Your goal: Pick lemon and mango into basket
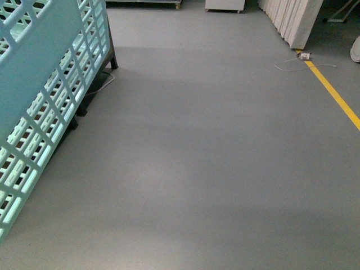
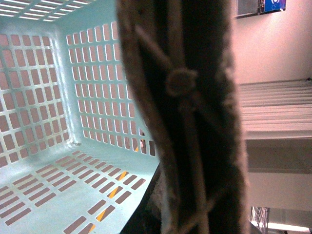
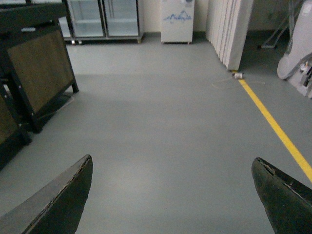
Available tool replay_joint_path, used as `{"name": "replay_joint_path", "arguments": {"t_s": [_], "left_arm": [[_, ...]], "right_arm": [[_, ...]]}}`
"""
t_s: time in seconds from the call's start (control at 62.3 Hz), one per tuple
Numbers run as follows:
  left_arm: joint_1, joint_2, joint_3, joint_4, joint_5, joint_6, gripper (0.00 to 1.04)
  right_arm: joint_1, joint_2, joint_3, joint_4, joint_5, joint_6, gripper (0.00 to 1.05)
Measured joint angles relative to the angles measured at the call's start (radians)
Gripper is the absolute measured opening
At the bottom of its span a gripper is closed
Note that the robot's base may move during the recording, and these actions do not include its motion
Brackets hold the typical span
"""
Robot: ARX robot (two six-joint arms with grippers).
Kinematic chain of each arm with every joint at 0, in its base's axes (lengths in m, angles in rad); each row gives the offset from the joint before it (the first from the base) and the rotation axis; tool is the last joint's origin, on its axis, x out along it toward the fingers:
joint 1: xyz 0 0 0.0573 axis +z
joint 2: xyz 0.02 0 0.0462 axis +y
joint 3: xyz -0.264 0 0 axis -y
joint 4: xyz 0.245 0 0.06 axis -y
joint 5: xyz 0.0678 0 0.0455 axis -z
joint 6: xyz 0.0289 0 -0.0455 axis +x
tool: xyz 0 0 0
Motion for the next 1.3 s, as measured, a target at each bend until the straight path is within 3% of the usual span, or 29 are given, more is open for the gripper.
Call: {"name": "replay_joint_path", "arguments": {"t_s": [1.301], "left_arm": [[0.000,0.000,0.005,0.000,0.000,0.000,0.05]], "right_arm": [[0.000,0.000,0.000,0.000,0.000,0.000,0.96]]}}
